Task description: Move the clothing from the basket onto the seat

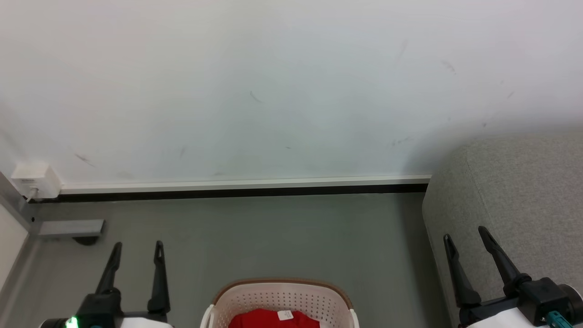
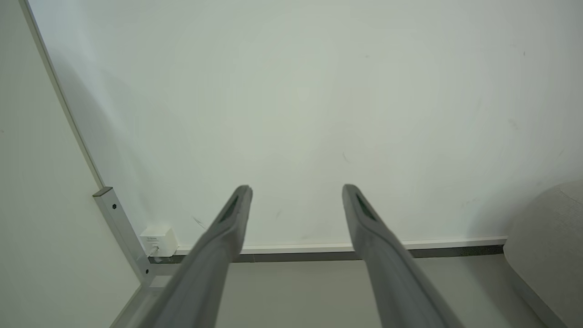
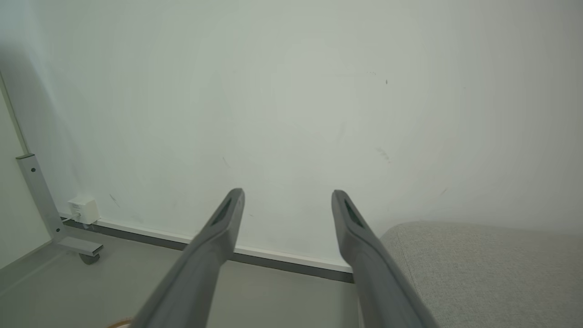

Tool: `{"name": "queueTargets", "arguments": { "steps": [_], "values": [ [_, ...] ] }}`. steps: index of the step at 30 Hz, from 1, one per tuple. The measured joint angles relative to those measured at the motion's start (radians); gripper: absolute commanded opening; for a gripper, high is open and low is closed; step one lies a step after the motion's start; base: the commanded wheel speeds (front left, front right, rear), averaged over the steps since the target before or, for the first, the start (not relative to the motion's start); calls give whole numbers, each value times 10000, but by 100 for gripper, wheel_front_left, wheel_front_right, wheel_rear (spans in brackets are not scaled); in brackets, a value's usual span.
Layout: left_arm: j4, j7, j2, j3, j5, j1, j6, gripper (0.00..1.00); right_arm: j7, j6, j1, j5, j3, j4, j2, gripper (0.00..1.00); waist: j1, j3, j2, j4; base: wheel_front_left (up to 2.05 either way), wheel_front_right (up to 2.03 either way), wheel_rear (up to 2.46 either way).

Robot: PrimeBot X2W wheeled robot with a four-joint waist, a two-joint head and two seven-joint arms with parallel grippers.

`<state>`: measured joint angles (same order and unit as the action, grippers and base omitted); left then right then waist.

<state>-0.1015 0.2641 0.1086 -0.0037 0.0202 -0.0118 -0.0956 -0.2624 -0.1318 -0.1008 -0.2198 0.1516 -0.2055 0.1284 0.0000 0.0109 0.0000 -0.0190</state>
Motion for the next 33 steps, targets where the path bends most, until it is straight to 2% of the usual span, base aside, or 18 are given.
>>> {"name": "queueTargets", "arguments": {
  "steps": [12, 22, 29, 33],
  "values": [
    [21, 0, -86, 90, 0, -12, 84, 100, -2, 0, -1, -4, -94, 42, -31, 100, 0, -14, 0, -35, 0, 0, 0],
    [8, 0, -274, 157, 165, -126, 384, 100, -2, 0, -92, -182, -295, 207, -119, 100, 0, -297, 0, -283, 0, 0, 0],
    [-299, 0, -385, 288, 458, -537, 554, 100, -2, 0, -416, -268, -397, 458, -113, 100, 0, -897, 0, -580, 0, 0, 0],
    [-646, 0, -466, 259, 646, -906, 798, 100, -21, 0, -670, -291, -537, 708, -125, 100, 0, -1400, 0, -813, 0, 0, 0]
  ]
}}
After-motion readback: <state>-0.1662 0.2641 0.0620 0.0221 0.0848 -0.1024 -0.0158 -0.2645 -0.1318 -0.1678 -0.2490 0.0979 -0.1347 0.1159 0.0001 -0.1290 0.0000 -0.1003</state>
